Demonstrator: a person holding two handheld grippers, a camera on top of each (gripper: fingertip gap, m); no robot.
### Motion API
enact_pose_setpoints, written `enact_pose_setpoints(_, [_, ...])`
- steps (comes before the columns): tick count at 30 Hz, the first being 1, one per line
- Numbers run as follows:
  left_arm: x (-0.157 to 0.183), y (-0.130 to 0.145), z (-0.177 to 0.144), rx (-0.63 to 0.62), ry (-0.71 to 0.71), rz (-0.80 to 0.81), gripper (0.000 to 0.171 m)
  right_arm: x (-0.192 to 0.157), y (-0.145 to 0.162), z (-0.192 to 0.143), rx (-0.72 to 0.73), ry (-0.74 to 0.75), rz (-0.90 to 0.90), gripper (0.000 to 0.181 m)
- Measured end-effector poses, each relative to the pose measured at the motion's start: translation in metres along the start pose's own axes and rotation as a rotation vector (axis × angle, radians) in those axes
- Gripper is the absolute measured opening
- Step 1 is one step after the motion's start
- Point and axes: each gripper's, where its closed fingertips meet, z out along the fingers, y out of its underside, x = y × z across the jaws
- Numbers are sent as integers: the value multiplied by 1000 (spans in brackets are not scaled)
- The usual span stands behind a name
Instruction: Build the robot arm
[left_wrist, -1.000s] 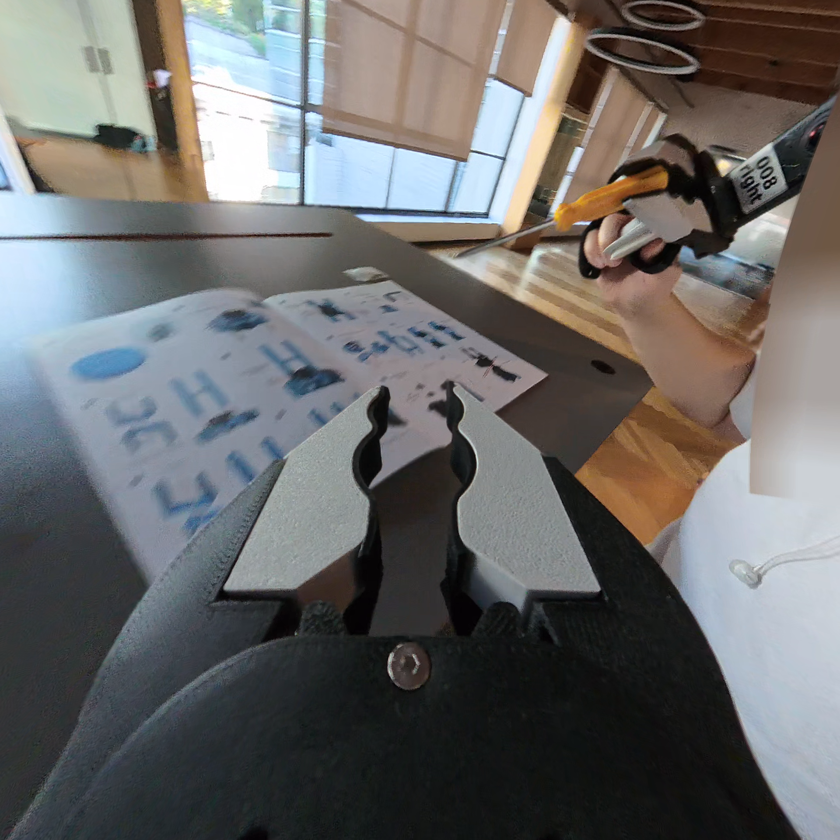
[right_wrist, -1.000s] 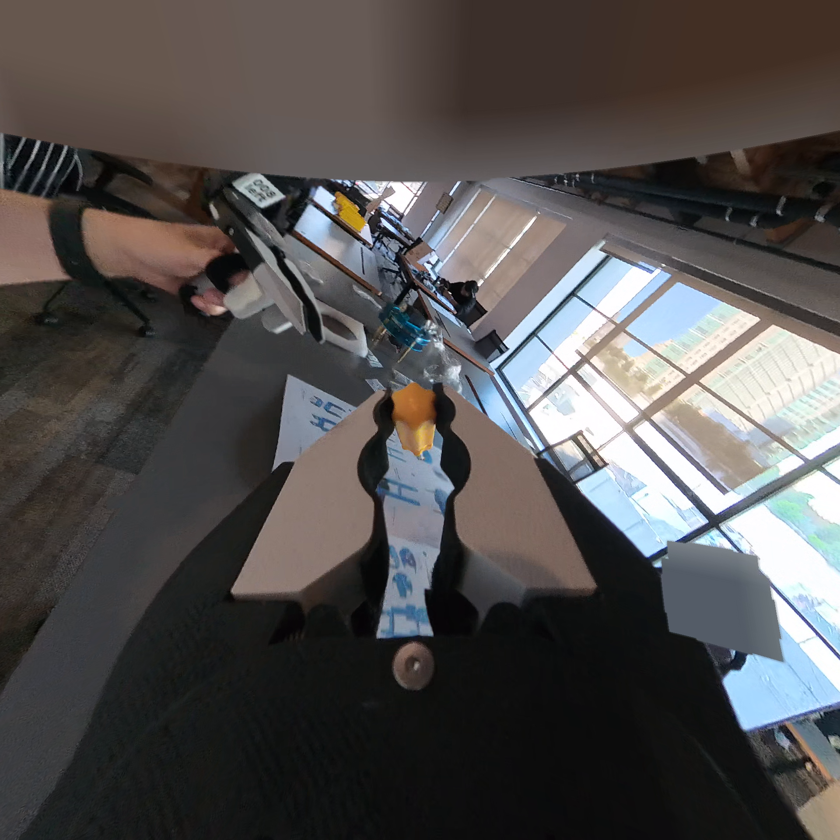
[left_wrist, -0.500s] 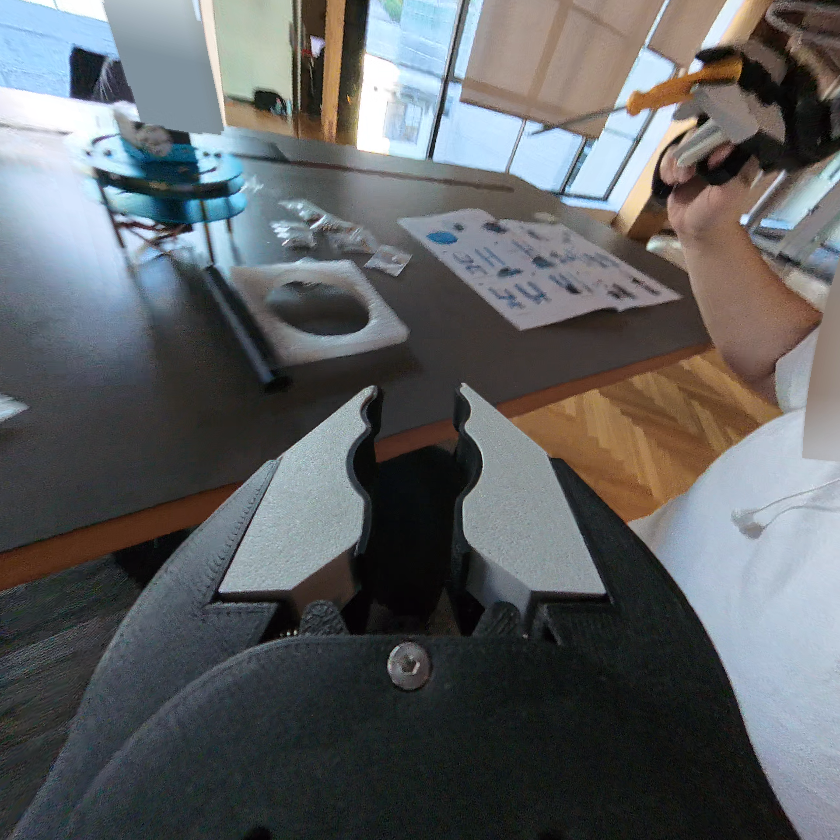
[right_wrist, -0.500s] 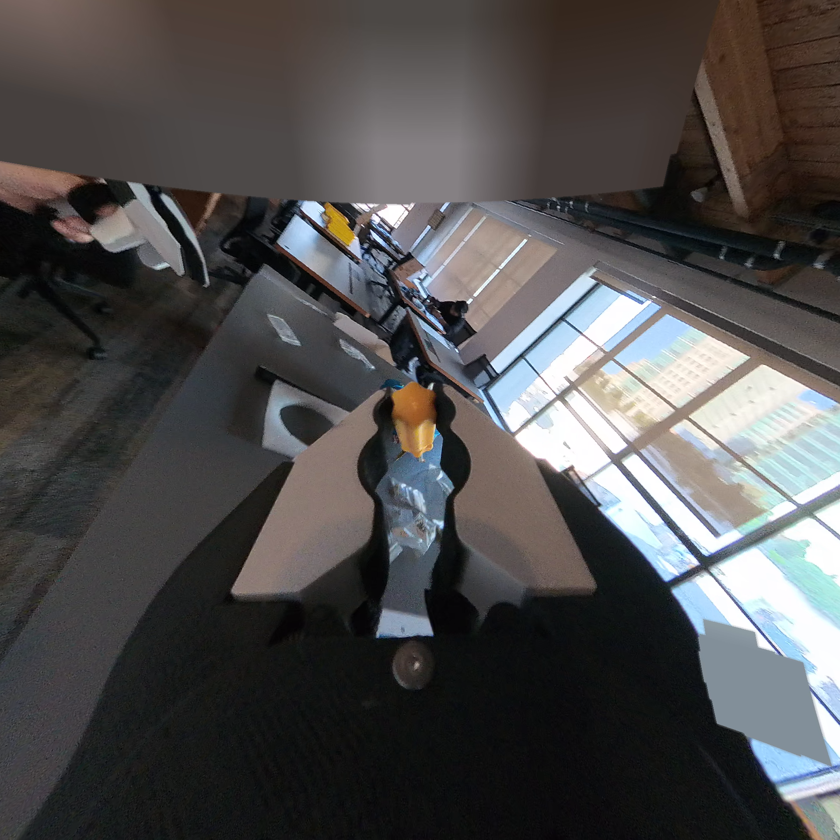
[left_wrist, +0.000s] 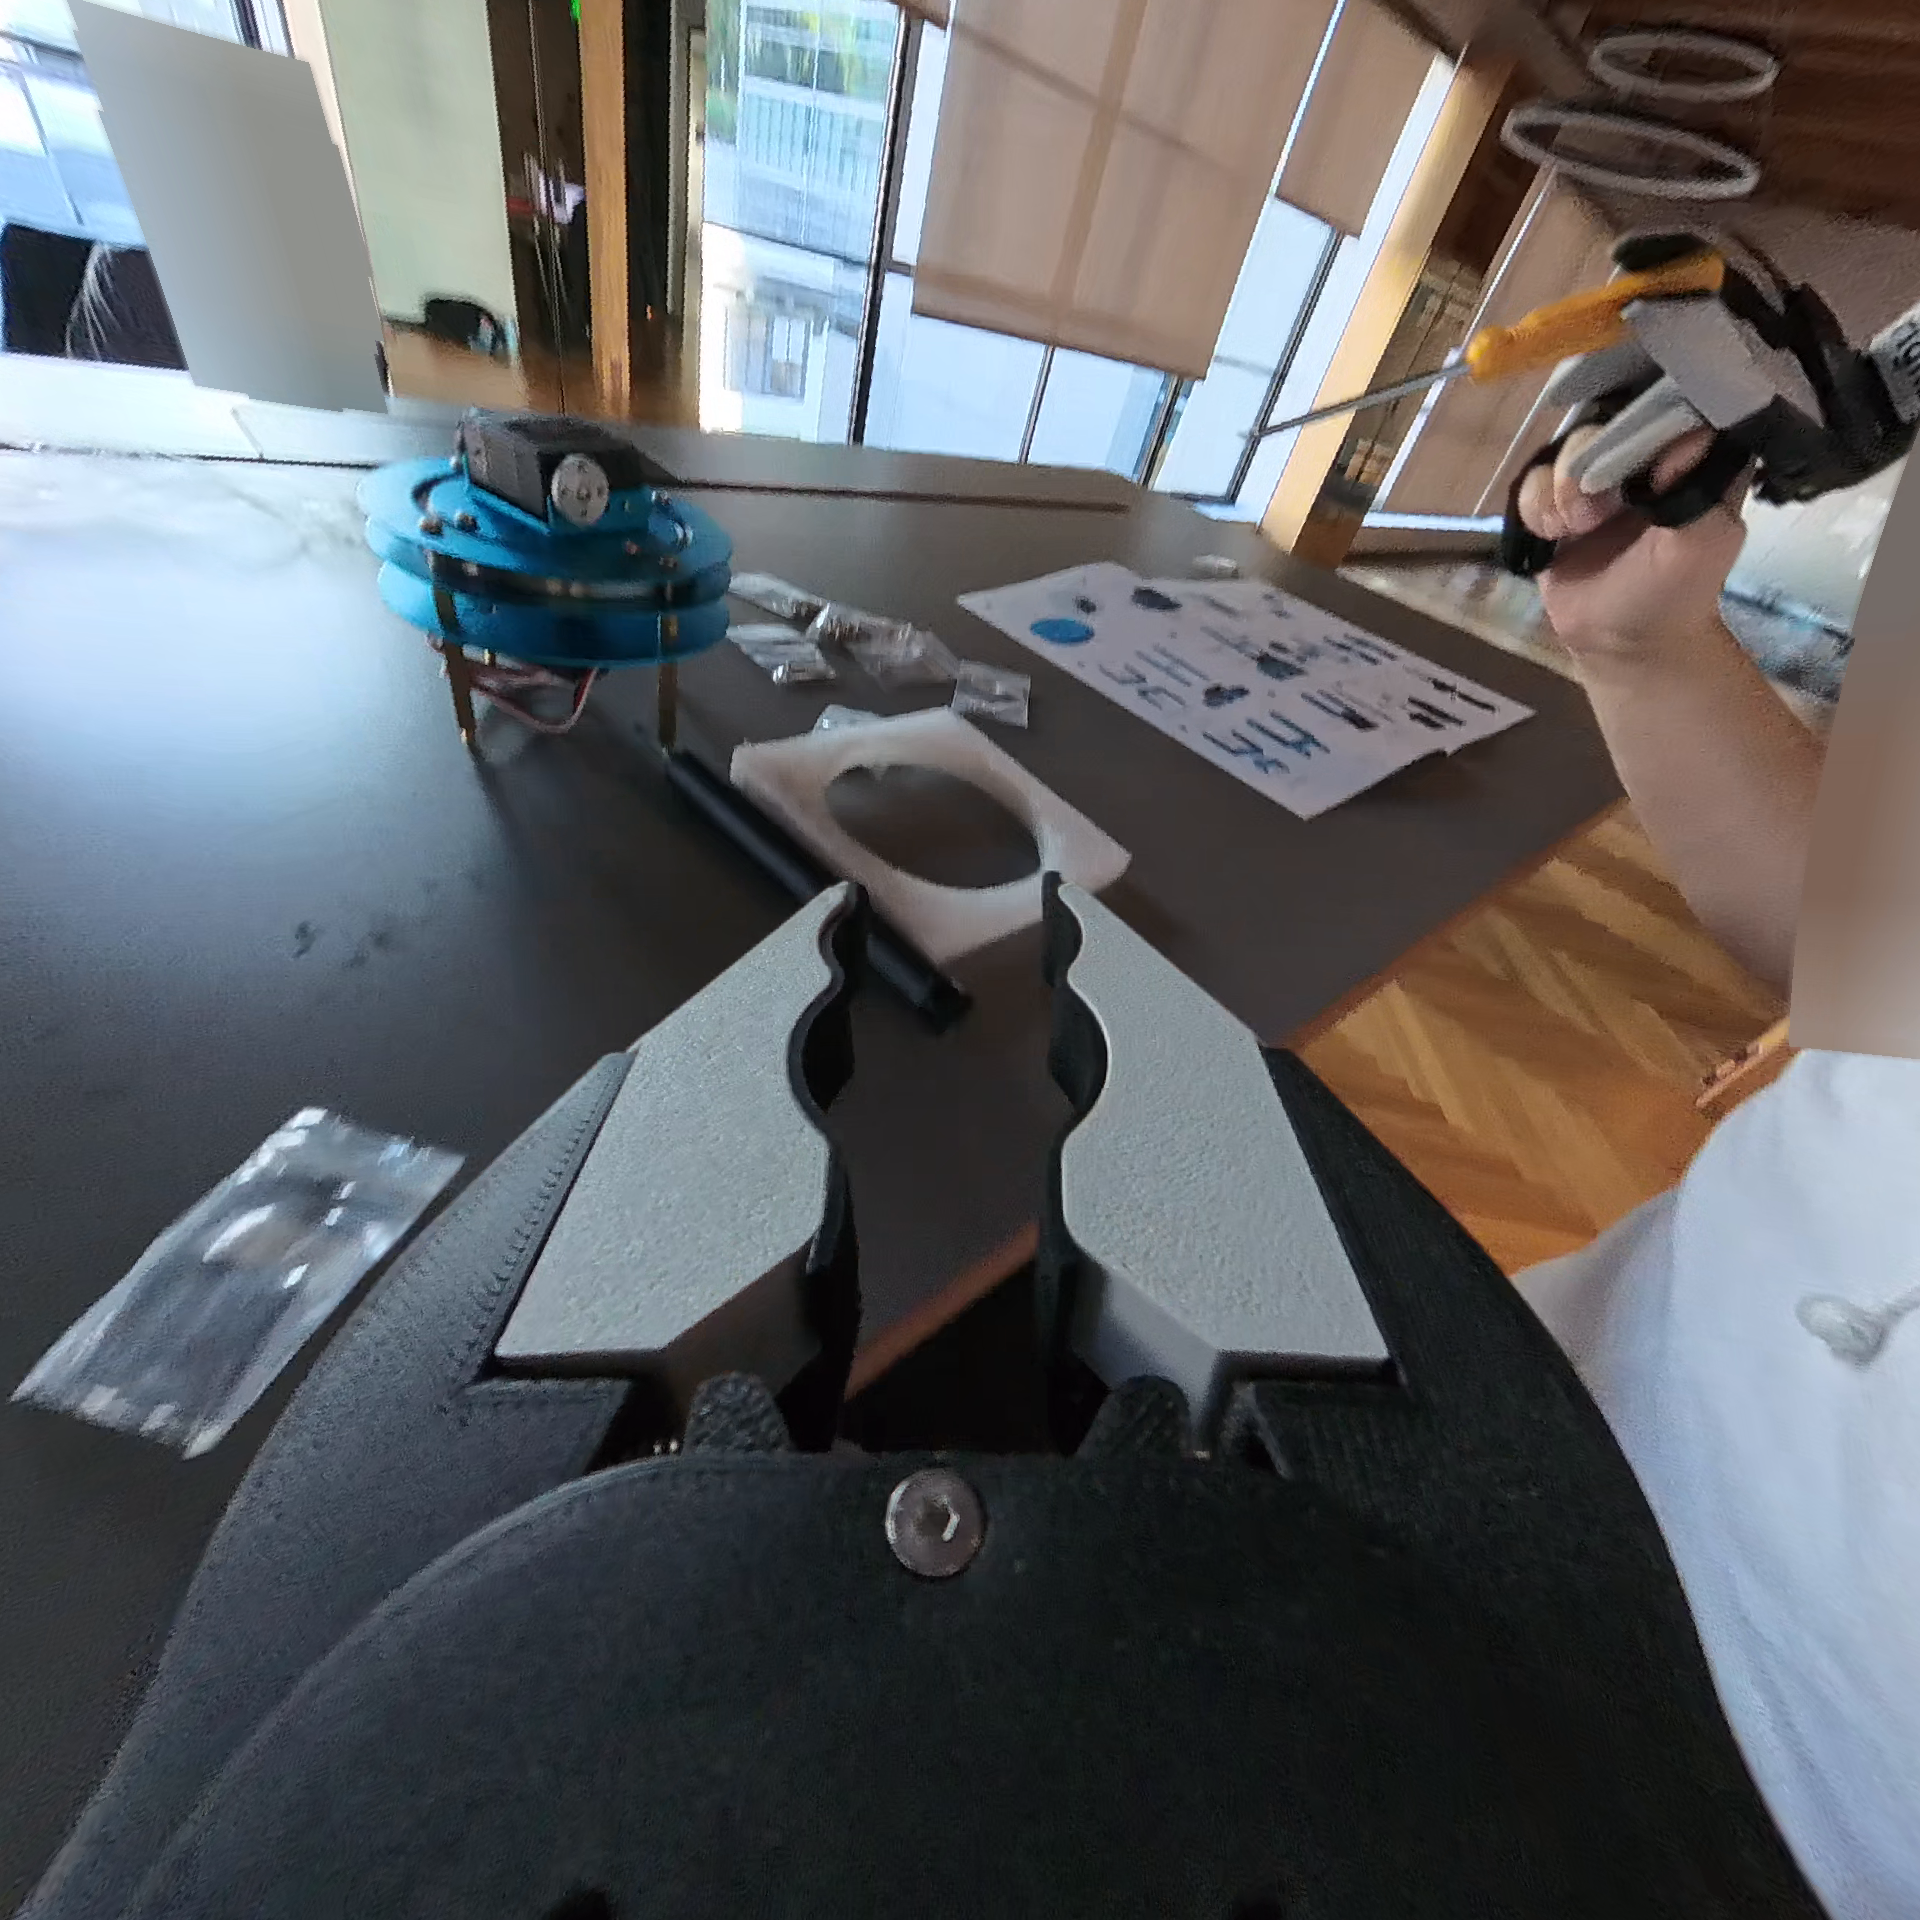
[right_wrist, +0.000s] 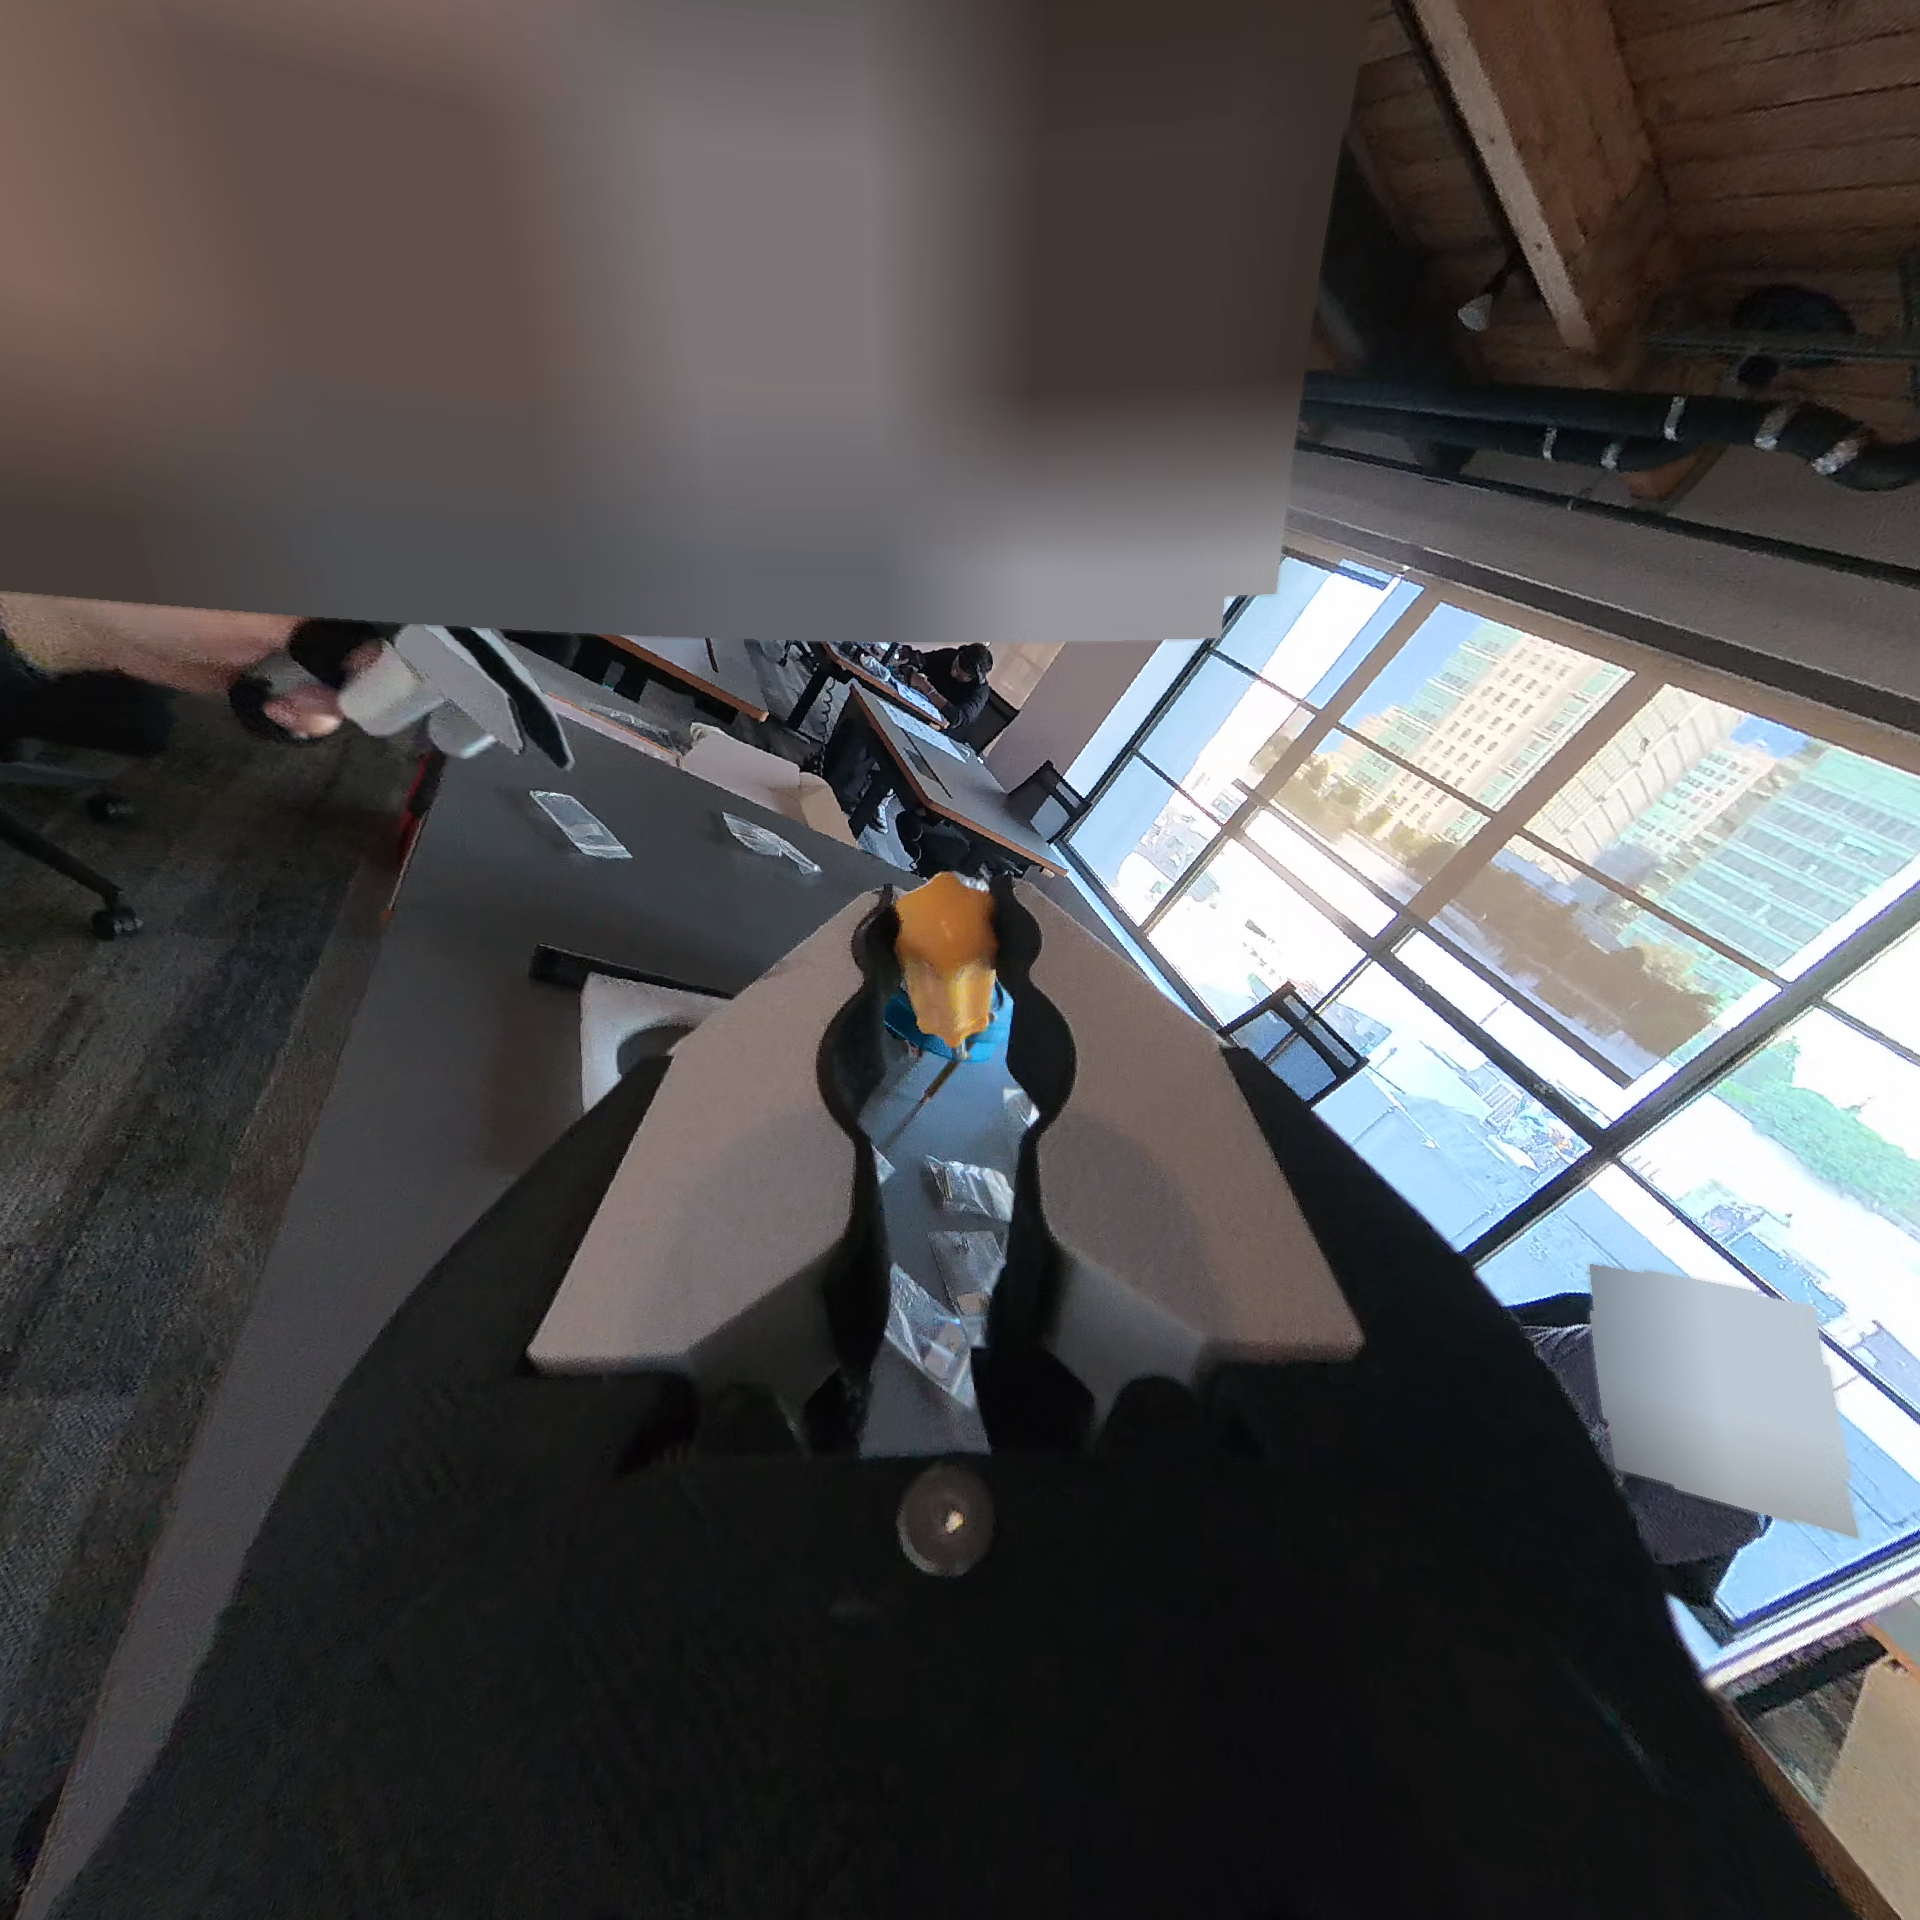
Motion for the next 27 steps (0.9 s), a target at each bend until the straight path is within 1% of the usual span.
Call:
enact_pose_setpoints(5, [-7,-3,49,53,-79,54,36,34,8,-52,1,40,18,15])
enact_pose_setpoints(8, [-16,-9,65,108,-159,67,38,59,17,-88,-29,73,-11,15])
enact_pose_setpoints(10, [-29,-10,66,124,-249,39,37,74,24,-113,-48,78,-11,16])
enact_pose_setpoints(12, [-39,-17,59,177,-317,7,36,89,33,-137,-72,93,-18,16])
enact_pose_setpoints(15, [-49,-35,47,281,-350,-27,36,111,47,-170,-91,127,-36,16])
enact_pose_setpoints(17, [-66,-39,40,289,-421,-19,36,123,55,-188,-91,149,-48,15])
enact_pose_setpoints(18, [-71,-43,39,302,-431,-17,38,129,60,-195,-91,162,-50,15])
enact_pose_setpoints(21, [-84,-47,39,341,-467,-27,39,139,76,-211,-90,180,-44,15])
enact_pose_setpoints(24, [-85,-60,44,476,-448,-60,41,143,91,-220,-93,195,-51,15])
enact_pose_setpoints(25, [-85,-62,45,497,-446,-51,40,144,94,-222,-85,197,-49,15])
enact_pose_setpoints(27, [-87,-61,43,485,-499,-23,40,143,96,-224,-60,194,-24,15])
